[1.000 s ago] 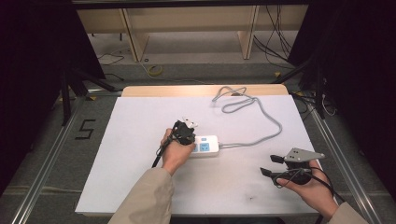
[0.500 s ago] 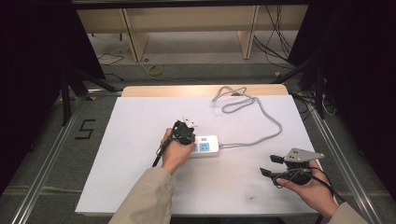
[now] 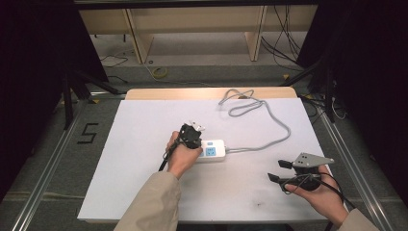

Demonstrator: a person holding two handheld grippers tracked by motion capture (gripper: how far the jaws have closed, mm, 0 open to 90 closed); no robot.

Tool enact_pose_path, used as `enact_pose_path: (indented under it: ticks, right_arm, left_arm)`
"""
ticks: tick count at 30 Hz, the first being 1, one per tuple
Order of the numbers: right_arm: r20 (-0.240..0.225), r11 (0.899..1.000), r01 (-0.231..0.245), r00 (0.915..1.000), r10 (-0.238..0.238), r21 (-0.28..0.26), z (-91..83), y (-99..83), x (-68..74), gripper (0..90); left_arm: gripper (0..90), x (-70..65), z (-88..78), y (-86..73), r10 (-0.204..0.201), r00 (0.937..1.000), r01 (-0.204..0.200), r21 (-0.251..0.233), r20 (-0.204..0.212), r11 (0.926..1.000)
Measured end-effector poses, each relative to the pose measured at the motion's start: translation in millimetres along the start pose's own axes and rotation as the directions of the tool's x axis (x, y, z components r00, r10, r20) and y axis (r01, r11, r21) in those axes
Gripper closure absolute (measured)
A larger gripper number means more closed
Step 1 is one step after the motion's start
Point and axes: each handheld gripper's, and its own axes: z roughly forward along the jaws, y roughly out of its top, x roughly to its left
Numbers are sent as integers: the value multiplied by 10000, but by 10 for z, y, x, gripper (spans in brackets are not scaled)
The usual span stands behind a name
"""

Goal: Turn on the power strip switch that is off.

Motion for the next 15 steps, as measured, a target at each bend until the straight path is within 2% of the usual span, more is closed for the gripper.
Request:
enact_pose_path:
  ticks: [6, 15]
  right_arm:
    - [-10, 10000, 28, 10000, -28, -1, 1, -1, 0, 343]
    - [-37, 10000, -2, 10000, 2, 15, 8, -1, 6, 343]
  left_arm:
    - [899, 18, 4, 6, -199, 9998, 199, 41, 94, 9998]
    - [899, 12, 10, 26, -111, 9999, 110, 183, 91, 9998]
